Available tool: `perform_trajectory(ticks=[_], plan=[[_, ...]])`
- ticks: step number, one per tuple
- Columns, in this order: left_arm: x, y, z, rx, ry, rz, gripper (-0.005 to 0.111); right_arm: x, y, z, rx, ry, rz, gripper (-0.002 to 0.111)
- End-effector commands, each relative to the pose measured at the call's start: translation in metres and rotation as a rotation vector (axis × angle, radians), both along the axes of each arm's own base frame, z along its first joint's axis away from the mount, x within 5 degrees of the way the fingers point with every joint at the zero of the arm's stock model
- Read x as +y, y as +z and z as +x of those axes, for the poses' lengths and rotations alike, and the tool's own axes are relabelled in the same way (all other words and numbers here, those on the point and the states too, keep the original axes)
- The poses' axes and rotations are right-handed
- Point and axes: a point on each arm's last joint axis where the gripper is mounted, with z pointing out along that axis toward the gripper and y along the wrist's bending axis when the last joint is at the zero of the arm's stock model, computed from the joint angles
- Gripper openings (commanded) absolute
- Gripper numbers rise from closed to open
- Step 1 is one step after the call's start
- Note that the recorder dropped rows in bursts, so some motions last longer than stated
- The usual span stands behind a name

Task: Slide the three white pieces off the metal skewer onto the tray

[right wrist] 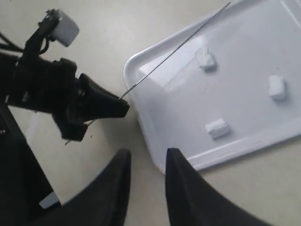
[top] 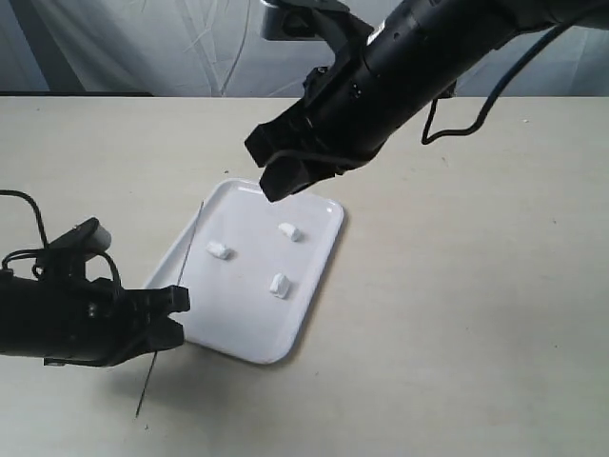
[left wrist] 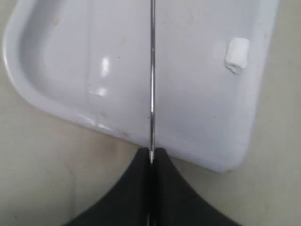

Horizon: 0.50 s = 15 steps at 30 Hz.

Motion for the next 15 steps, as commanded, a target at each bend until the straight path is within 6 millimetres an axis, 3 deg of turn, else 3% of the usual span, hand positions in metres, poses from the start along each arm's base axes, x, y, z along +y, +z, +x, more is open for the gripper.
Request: perform_trajectory(ticks=[1,4,7,10,15], plan=[[-0.003,-0.016,0.015,0.033,-0.003,0.051,0.010,-0.012,0.006,-0.011,0.020,0.073,-0.084,0.034],[-0.007,-0.010,0.028,-0.009,-0.008,0.048,0.019,-0.014,0.008,-0.013,0.027,0.081,-0.095,0.046],[-0.004,0.001,0.031,-0.081,-0.018,0.082,0.019,-0.015,0.019,-0.011,-0.072,0.031,-0.052,0.046],[-0.001,0.021,0.022,-0.196,-0.071,0.095,0.019,-0.026,0.035,-0.015,-0.236,-0.054,0.010,0.046],[0.004,0.059,0.008,-0.385,-0.101,0.067,0.019,-0.052,0.034,-0.037,-0.375,-0.084,-0.040,0.046]])
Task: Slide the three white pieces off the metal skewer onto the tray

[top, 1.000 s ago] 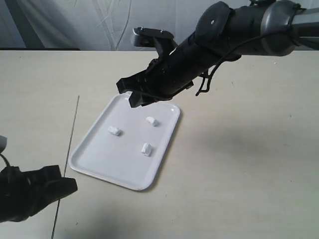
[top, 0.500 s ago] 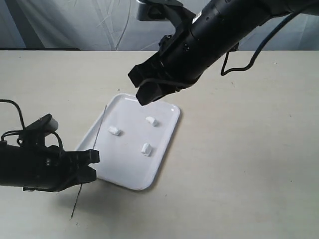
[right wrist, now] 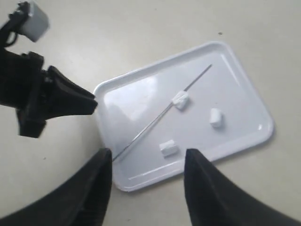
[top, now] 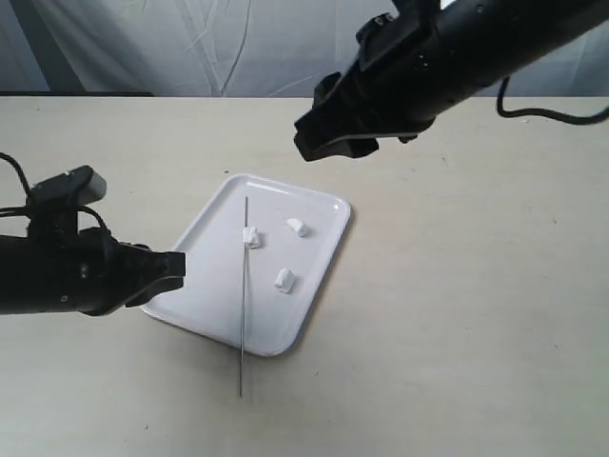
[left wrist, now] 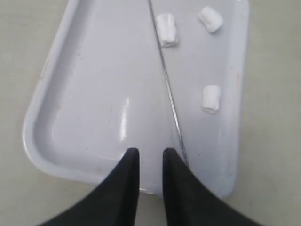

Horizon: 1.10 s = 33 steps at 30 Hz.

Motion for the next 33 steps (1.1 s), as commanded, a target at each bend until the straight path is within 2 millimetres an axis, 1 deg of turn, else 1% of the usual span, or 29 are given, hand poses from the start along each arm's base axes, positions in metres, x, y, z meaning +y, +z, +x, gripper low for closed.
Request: perform_trajectory(ticks=[1,6,12,14,17,18,22,26,30,31,33], plan=[[0.004,0.028,-0.012,-0.140,-0.025,-0.023,0.019,-0.022,-0.001,-0.016,-0.108,-0.037,-0.025,0.046],[0.012,0.059,-0.034,-0.308,-0.048,-0.052,0.019,-0.041,0.001,-0.039,-0.202,-0.089,0.032,0.046],[0.021,0.085,-0.063,-0.504,-0.112,-0.022,0.017,-0.061,-0.004,-0.065,-0.249,-0.129,0.079,0.046],[0.025,0.091,-0.071,-0.540,-0.112,-0.024,0.014,-0.067,-0.004,-0.075,-0.254,-0.136,0.092,0.046],[0.031,0.098,-0.084,-0.611,-0.124,0.020,0.002,-0.076,-0.002,-0.088,-0.287,-0.138,0.110,0.046],[0.033,0.100,-0.088,-0.629,-0.129,0.025,0.000,-0.079,-0.001,-0.091,-0.301,-0.139,0.114,0.046],[0.041,0.106,-0.101,-0.657,-0.097,0.037,0.000,-0.094,0.003,-0.108,-0.340,-0.188,0.150,0.046],[0.049,0.110,-0.113,-0.681,-0.064,0.066,0.000,-0.111,0.003,-0.124,-0.378,-0.239,0.141,0.046],[0.060,0.108,-0.126,-0.658,-0.026,0.138,0.000,-0.131,-0.001,-0.138,-0.388,-0.323,0.082,0.046],[0.063,0.107,-0.129,-0.637,0.004,0.138,0.000,-0.136,-0.002,-0.141,-0.382,-0.349,0.067,0.046],[0.073,0.103,-0.135,-0.611,0.060,0.203,0.000,-0.145,-0.005,-0.147,-0.373,-0.395,0.043,0.046]])
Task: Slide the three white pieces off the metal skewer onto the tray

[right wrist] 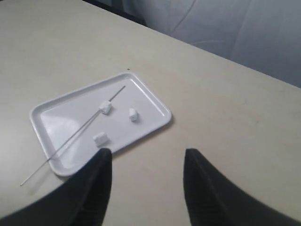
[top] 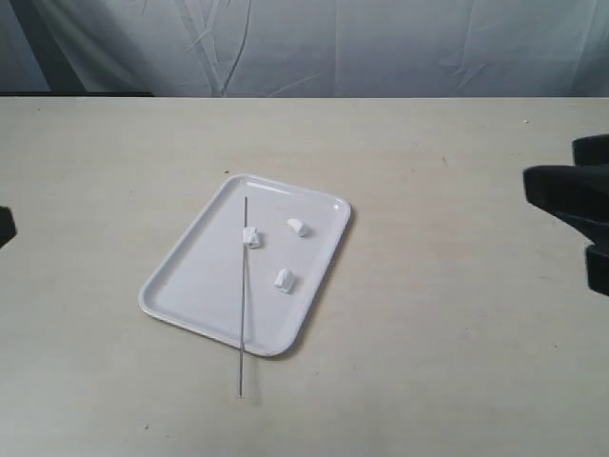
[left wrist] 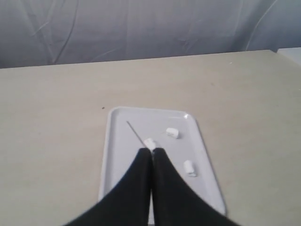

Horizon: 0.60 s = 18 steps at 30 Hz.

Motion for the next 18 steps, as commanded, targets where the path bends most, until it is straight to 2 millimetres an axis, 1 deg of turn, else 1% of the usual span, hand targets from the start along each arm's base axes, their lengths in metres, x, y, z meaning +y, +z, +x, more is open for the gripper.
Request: perform_trajectory(ticks=[1,4,7,13,15,18], plan=[[0.019,-0.007,-0.014,0.065,0.152,0.022,0.000,-0.023,-0.007,-0.013,0.016,-0.127,-0.036,0.046],[0.028,-0.005,-0.024,0.041,0.231,-0.026,0.000,-0.033,-0.011,-0.021,0.026,-0.198,-0.005,0.046],[0.033,-0.004,-0.033,0.010,0.241,-0.045,0.000,-0.041,-0.016,-0.030,0.027,-0.237,0.045,0.046],[0.037,0.002,-0.046,-0.050,0.242,-0.072,0.000,-0.051,-0.039,-0.046,0.038,-0.263,0.097,0.046],[0.038,0.002,-0.047,-0.068,0.236,-0.059,0.000,-0.054,-0.045,-0.049,-0.003,-0.259,0.110,0.042],[0.038,0.007,-0.045,-0.147,0.224,0.011,0.000,-0.056,-0.044,-0.050,-0.135,-0.235,0.139,0.031]])
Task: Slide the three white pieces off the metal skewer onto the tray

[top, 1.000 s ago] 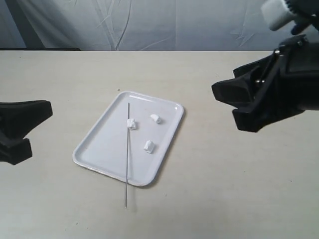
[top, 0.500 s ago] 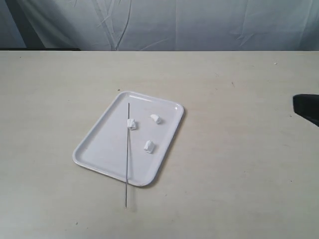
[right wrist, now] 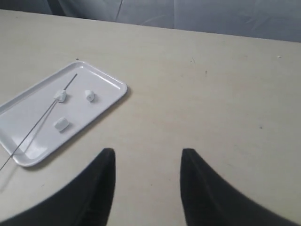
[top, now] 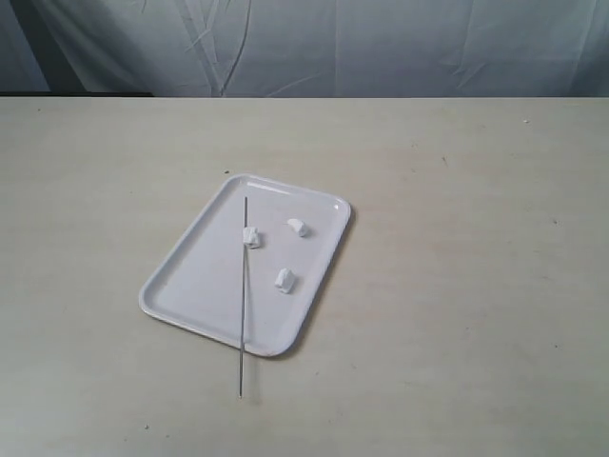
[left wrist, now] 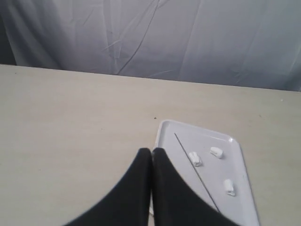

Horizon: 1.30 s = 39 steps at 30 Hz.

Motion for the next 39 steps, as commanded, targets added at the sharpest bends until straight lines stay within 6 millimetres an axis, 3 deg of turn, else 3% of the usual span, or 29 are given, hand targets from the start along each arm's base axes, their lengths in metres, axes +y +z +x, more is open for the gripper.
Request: perform_trajectory(ticks=[1,6,22,28,34,39], plan=[[0.002,0.009,0.001,-0.120,0.002,0.112,0.000,-0.002,0.002,-0.001,-0.194,0.016,0.025,0.026],[0.008,0.009,0.005,-0.147,0.049,0.266,0.000,-0.002,-0.014,0.002,-0.169,0.015,-0.030,-0.001],[0.009,0.009,0.005,-0.146,0.053,0.278,0.000,-0.001,-0.019,0.001,-0.137,0.014,-0.020,-0.001],[0.008,0.011,0.005,-0.163,0.049,0.272,0.000,-0.015,-0.020,-0.002,-0.186,-0.137,-0.044,-0.001],[0.014,0.001,-0.006,-0.204,0.122,0.256,0.000,-0.017,-0.052,0.000,-0.165,-0.231,-0.045,-0.001],[0.014,-0.008,-0.002,-0.221,0.181,0.258,0.000,-0.014,-0.069,0.002,-0.314,-0.254,0.046,-0.001]])
